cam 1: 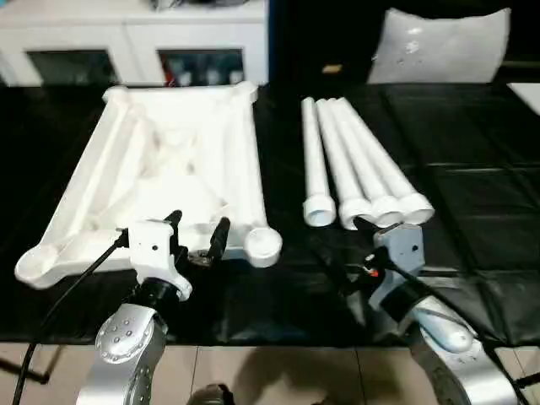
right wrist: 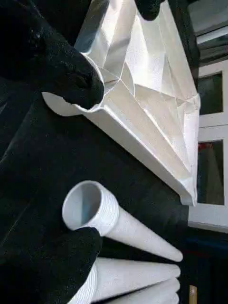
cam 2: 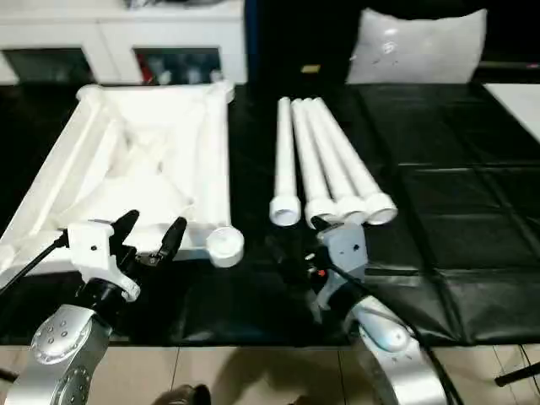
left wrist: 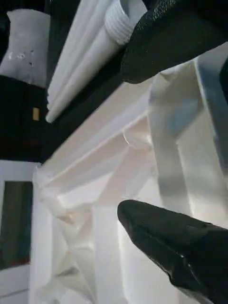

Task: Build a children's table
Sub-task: Move table base

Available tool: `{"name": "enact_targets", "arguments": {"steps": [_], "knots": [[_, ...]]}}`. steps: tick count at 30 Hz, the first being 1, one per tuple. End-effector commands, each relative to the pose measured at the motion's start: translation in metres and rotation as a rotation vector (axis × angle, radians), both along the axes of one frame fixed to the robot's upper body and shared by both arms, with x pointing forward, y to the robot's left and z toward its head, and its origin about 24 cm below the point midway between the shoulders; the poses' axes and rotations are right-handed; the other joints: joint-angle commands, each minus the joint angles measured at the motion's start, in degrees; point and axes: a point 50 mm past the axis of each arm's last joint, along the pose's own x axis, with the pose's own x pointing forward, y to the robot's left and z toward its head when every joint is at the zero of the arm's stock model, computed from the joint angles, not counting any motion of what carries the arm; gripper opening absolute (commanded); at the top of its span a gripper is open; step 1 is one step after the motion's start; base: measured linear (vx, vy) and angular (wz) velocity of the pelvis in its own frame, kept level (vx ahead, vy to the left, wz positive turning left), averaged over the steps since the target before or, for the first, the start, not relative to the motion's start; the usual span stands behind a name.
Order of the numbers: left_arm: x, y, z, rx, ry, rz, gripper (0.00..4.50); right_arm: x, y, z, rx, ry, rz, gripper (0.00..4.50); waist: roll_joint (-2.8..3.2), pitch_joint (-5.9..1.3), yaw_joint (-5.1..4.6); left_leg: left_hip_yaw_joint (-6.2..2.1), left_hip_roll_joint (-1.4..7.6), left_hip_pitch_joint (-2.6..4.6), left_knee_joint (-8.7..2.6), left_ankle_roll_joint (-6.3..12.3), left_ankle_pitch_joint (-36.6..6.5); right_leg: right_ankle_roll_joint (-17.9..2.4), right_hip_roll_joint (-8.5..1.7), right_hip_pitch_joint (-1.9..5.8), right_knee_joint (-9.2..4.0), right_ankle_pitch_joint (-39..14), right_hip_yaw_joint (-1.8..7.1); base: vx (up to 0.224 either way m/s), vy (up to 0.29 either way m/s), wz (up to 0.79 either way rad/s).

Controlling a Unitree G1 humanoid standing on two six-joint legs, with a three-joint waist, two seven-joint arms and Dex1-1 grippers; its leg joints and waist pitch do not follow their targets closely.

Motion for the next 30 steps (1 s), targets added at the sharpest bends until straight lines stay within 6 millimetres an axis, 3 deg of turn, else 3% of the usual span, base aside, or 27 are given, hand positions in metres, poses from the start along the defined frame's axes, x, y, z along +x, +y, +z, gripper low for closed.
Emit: {"name": "enact_targets", "arguments": {"steps": [1, 2, 3, 4, 5, 6, 7, 8, 9, 10, 11, 12, 13, 14, 15, 16, 17, 18, 19, 20, 21, 22, 23, 24, 25, 28, 30], "knots": [[-0.001, 0.0, 0.002, 0.002, -0.002, 0.002, 4.5, -0.002, -0.002, -0.002, -0.008, 0.015, -0.004, 4.49, 0.65, -5.25, 0.06, -1.33, 1.12, 1.59, -0.45, 10.02, 24.94, -11.39, -2.29, -0.03, -0.75, 39.92, 0.19, 0.006, 0.056, 0.0], [-0.001, -0.001, 0.002, 0.002, -0.001, 0.0, 4.5, -0.002, -0.002, -0.002, -0.011, 0.015, -0.004, 4.49, 0.8, -6.03, 0.11, -1.4, 0.44, 1.4, 0.65, 12.31, 31.17, -11.65, -1.91, -0.29, -0.14, 46.35, -0.12, -0.025, 0.051, -0.02], [-0.002, -0.001, 0.002, 0.002, -0.001, -0.005, 4.5, -0.003, -0.002, -0.003, -0.013, 0.015, -0.005, 4.49, 0.47, -5.84, 0.11, -0.88, -0.46, -0.45, 0.7, 15.61, 30.21, -13.15, -2.6, -2.27, -0.86, 46.38, -0.9, -0.079, 0.042, 0.0], [-0.002, -0.001, 0.002, 0.0, -0.001, -0.007, 4.5, -0.003, -0.003, -0.003, -0.013, 0.015, -0.006, 4.49, 0.32, -6.03, 0.11, -0.55, -0.89, -0.81, 0.98, 15.76, 24.78, -14.04, -3.3, -2.53, -1.65, 43.78, -0.78, -0.079, 0.042, 0.0], [-0.002, -0.002, 0.002, -0.001, -0.001, -0.008, 4.5, -0.003, -0.003, -0.003, -0.016, 0.015, -0.007, 4.49, 0.24, -5.5, 0.11, -0.32, -0.85, -1.39, 0.98, 15.17, 9.54, -15.73, -5.04, -3.36, -4.27, 30.95, -0.83, -0.146, 0.037, 0.02], [-0.002, -0.002, 0.002, -0.001, -0.001, -0.009, 4.5, -0.003, -0.003, -0.002, -0.018, 0.014, -0.008, 4.49, 0.37, -5.02, 0.11, -0.36, -0.5, -1.04, 1.21, 14.05, 0.35, -15.64, -6.05, -3.63, -5.89, 20.57, -0.8, -0.202, 0.045, 0.06], [-0.002, -0.002, 0.001, 0.001, 0.002, -0.009, 4.5, -0.003, -0.004, -0.002, -0.017, 0.012, -0.011, 4.49, 0.58, -3.57, -0.04, -0.44, 0.4, 1.48, 1.57, 8.73, -19.42, -13.16, -6.62, -4.74, -8.43, -8.23, -1.25, -0.202, 0.045, 0.06], [-0.001, -0.002, 0.001, 0.002, 0.004, -0.009, 4.5, -0.003, -0.004, -0.001, -0.018, 0.009, -0.015, 4.49, 0.55, -2.18, -0.54, -0.31, 0.04, 3.86, 3.6, 5.4, -29.32, -9.83, -6.69, -6.55, -10.34, -23.86, -2.08, -0.268, 0.075, 0.0], [-0.001, -0.002, 0.0, 0.0, 0.001, -0.008, 4.5, -0.002, -0.005, -0.001, -0.02, 0.007, -0.023, 4.49, 2.65, 1.25, -2.81, -2.02, 1.69, 3.24, -1.64, -4.36, -53.5, 2.71, -0.89, -5.73, -8.98, -43.16, -11.63, -0.165, 0.086, -0.22], [-0.001, -0.002, 0.0, 0.0, 0.001, -0.008, 4.5, -0.002, -0.005, -0.001, -0.02, 0.007, -0.023, 4.49, 3.67, 0.53, 0.43, -1.44, 3.77, -7.78, -11.9, -6.68, -62.85, -0.27, -1.54, 5.26, 13.86, -30.62, -7.32, -0.165, 0.086, -0.22], [-0.001, -0.002, 0.0, -0.002, 0.0, -0.006, 4.5, -0.002, -0.005, -0.001, -0.02, 0.006, -0.028, 4.49, 3.82, 0.15, 7.34, 9.22, -2.39, -12.63, -13.61, -15.47, -68.0, -2.96, 1.97, 9.07, 14.57, -28.76, -10.65, 0.022, 0.143, -0.07], [-0.001, -0.001, 0.0, -0.004, -0.003, 0.008, 4.5, -0.001, -0.007, -0.001, -0.013, 0.017, -0.053, 4.49, 1.62, -3.14, 7.19, 12.45, 0.47, -13.1, -7.75, -14.91, -45.85, -1.06, -1.86, 10.64, 16.65, -47.11, -3.28, -0.005, 0.009, 0.29], [0.0, 0.0, 0.0, -0.007, -0.002, 0.026, 4.5, -0.001, -0.008, 0.0, -0.012, 0.02, -0.072, 4.49, -2.81, -5.56, 2.88, 7.24, 2.07, -0.75, 13.8, -10.19, -23.02, 2.83, -9.36, -0.06, 9.66, -63.04, 1.35, -0.005, 0.009, 0.29], [0.0, 0.002, -0.002, 0.003, 0.007, 0.048, 4.5, 0.0, -0.01, -0.001, -0.018, 0.022, -0.094, 4.49, -1.31, 0.08, 2.49, -1.27, 0.03, -0.62, 16.02, 0.09, -9.32, -0.1, -12.25, -2.72, -8.08, -77.97, 7.97, 0.118, -0.182, 0.36], [0.001, 0.004, -0.004, 0.026, 0.014, 0.073, 4.5, 0.001, -0.012, -0.001, -0.031, 0.027, -0.117, 4.49, -1.94, 2.2, 3.03, -4.29, -0.47, -2.46, 17.49, 0.5, -8.28, -8.1, -10.55, 0.47, -5.87, -66.48, 9.44, 0.076, -0.023, 0.32], [0.001, 0.005, -0.005, 0.027, 0.016, 0.083, 4.5, 0.002, -0.014, -0.002, -0.036, 0.024, -0.134, 4.49, -1.92, 2.21, 3.6, -4.95, -1.28, 0.04, 16.33, 0.16, -10.97, -8.47, -9.68, -0.35, -5.59, -63.06, 8.43, 0.076, -0.023, 0.32], [0.0, 0.007, -0.006, 0.027, 0.019, 0.105, 4.5, 0.004, -0.017, -0.002, -0.047, 0.015, -0.171, 4.49, -0.92, 1.28, 3.4, -6.14, -1.48, 1.32, 13.43, -2.07, -12.64, -10.02, -7.94, 2.28, -2.75, -48.72, 6.58, -0.137, 0.109, 0.21], [0.0, 0.008, -0.006, 0.023, 0.017, 0.112, 4.5, 0.005, -0.018, -0.003, -0.049, 0.016, -0.183, 4.49, 0.27, 0.89, 3.34, -6.46, -0.02, 3.16, 10.02, -3.43, -17.03, -11.11, -6.86, 1.1, -1.45, -40.47, 4.73, -0.117, 0.114, 0.11], [0.0, 0.01, -0.005, 0.019, 0.012, 0.132, 4.5, 0.006, -0.022, -0.004, -0.053, 0.022, -0.224, 4.49, 1.96, -0.25, 1.1, -9.3, 3.44, 4.23, 1.66, -6.51, -32.09, -10.35, -3.32, 1.43, 3.44, -22.68, 2.68, -0.117, 0.114, 0.11], [0.0, 0.011, -0.005, 0.015, 0.008, 0.14, 4.5, 0.008, -0.024, -0.005, -0.047, 0.036, -0.245, 4.49, 2.64, -0.83, -0.02, -10.05, 3.4, 4.23, -1.77, -4.5, -36.03, -7.87, -2.97, 3.23, 4.48, -7.61, 1.33, -0.068, 0.146, 0.0], [0.0, 0.011, -0.005, 0.012, 0.005, 0.144, 4.5, 0.009, -0.025, -0.005, -0.042, 0.047, -0.26, 4.49, 3.15, -1.25, -1.29, -9.85, 2.25, 5.02, -2.2, -1.57, -29.1, -5.68, -3.3, 3.93, 2.59, 1.35, 0.41, -0.019, 0.149, -0.11], [0.0, 0.012, -0.006, 0.008, 0.009, 0.139, 4.5, 0.01, -0.027, -0.004, -0.027, 0.043, -0.275, 4.49, 2.87, -1.53, -2.06, -9.54, 1.96, 5.06, -2.24, 0.02, -24.43, -4.89, -3.75, 4.63, 1.45, 4.05, 0.23, -0.019, 0.149, -0.11], [-0.001, 0.012, -0.006, 0.008, 0.009, 0.139, 4.5, 0.01, -0.027, -0.004, -0.027, 0.043, -0.275, 4.49, 2.89, -1.16, -2.71, -8.84, 1.4, 4.25, -2.97, 0.71, -21.37, -3.8, -4.53, 5.37, -0.01, 5.29, 0.29, -0.019, 0.126, -0.11], [-0.002, 0.01, -0.007, 0.013, 0.011, 0.125, 4.5, 0.011, -0.028, -0.001, -0.02, 0.03, -0.279, 4.49, 2.47, -1.57, -3.39, -8.2, 1.45, 4.51, -2.72, 1.08, -17.75, -3.57, -5.33, 5.47, -1.17, 8.12, 0.73, -0.008, 0.088, -0.06], [-0.002, 0.01, -0.007, 0.013, 0.011, 0.125, 4.5, 0.011, -0.028, -0.001, -0.02, 0.03, -0.279, 4.49, 2.49, -1.75, -3.55, -7.94, 1.46, 4.59, -2.61, 1.27, -15.9, -3.44, -5.72, 5.51, -1.5, 9.79, 0.93, -0.008, 0.088, -0.06], [0.0, 0.007, -0.007, 0.013, 0.0, 0.12, 4.5, 0.012, -0.025, 0.003, -0.036, 0.003, -0.24, 4.49, 1.18, -2.47, -4.23, -5.87, 0.74, 3.02, -2.02, 4.51, -5.81, -2.94, -7.41, 6.97, -2.84, 20.93, 1.62, 0.0, 0.018, -0.01], [0.002, 0.006, -0.005, 0.006, -0.006, 0.129, 4.5, 0.013, -0.023, 0.004, -0.064, 0.002, -0.22, 4.49, 0.97, -2.25, -4.14, -5.14, 0.81, 2.93, -2.21, 5.62, -6.91, -2.68, -8.0, 6.7, -3.34, 21.73, 1.96, 0.0, 0.0, 0.0]]}}
